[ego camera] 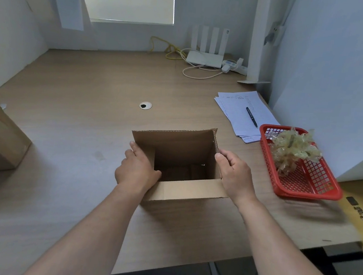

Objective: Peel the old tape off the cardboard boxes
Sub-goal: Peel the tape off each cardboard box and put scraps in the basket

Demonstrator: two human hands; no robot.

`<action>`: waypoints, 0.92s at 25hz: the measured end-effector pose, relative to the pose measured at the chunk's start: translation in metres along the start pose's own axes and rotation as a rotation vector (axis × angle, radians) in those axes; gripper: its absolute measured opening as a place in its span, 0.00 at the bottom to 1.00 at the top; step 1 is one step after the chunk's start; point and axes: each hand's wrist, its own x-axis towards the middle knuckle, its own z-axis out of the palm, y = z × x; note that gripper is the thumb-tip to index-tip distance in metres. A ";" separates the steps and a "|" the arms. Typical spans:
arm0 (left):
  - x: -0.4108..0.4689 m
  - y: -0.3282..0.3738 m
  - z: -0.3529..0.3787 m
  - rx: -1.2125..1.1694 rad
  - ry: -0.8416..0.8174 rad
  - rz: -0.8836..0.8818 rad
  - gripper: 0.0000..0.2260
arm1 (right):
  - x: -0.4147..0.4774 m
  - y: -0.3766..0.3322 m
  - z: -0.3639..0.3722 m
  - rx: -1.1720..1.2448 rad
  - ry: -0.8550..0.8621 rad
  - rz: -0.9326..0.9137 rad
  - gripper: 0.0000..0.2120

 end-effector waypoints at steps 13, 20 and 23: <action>0.008 -0.052 -0.028 -1.096 -0.142 -0.099 0.12 | 0.016 0.004 -0.003 -0.005 -0.014 -0.005 0.11; 0.015 -0.067 -0.024 -1.257 -0.300 -0.216 0.29 | 0.030 0.000 -0.005 0.355 -0.135 0.452 0.31; 0.012 -0.064 -0.018 -1.219 -0.405 -0.282 0.37 | 0.028 0.004 -0.004 0.419 -0.236 0.569 0.37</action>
